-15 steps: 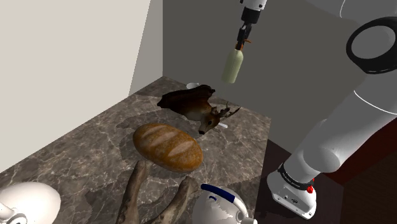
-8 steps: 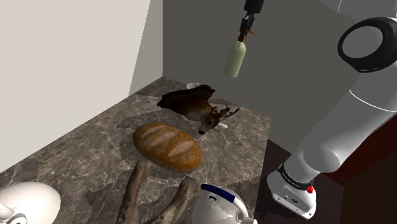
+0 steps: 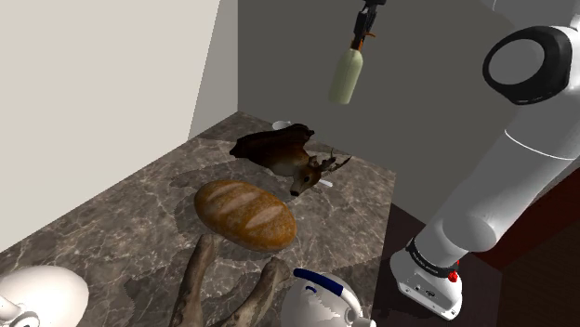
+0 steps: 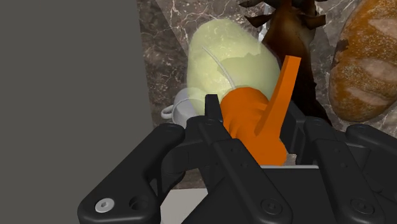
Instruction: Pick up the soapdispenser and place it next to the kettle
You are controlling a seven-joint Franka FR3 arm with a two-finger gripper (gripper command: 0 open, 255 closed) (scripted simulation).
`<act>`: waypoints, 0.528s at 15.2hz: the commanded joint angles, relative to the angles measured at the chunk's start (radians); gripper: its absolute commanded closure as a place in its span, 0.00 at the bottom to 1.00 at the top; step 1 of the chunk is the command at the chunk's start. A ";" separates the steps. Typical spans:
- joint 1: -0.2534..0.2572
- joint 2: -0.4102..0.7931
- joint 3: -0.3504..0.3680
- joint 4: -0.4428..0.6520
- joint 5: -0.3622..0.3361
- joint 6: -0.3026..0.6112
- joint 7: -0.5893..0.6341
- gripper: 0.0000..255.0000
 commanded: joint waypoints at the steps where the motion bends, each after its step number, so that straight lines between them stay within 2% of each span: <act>1: 0.023 -0.053 0.019 -0.063 -0.017 0.014 0.037 1.00; 8: 0.098 -0.254 0.124 -0.287 -0.056 0.046 0.211 1.00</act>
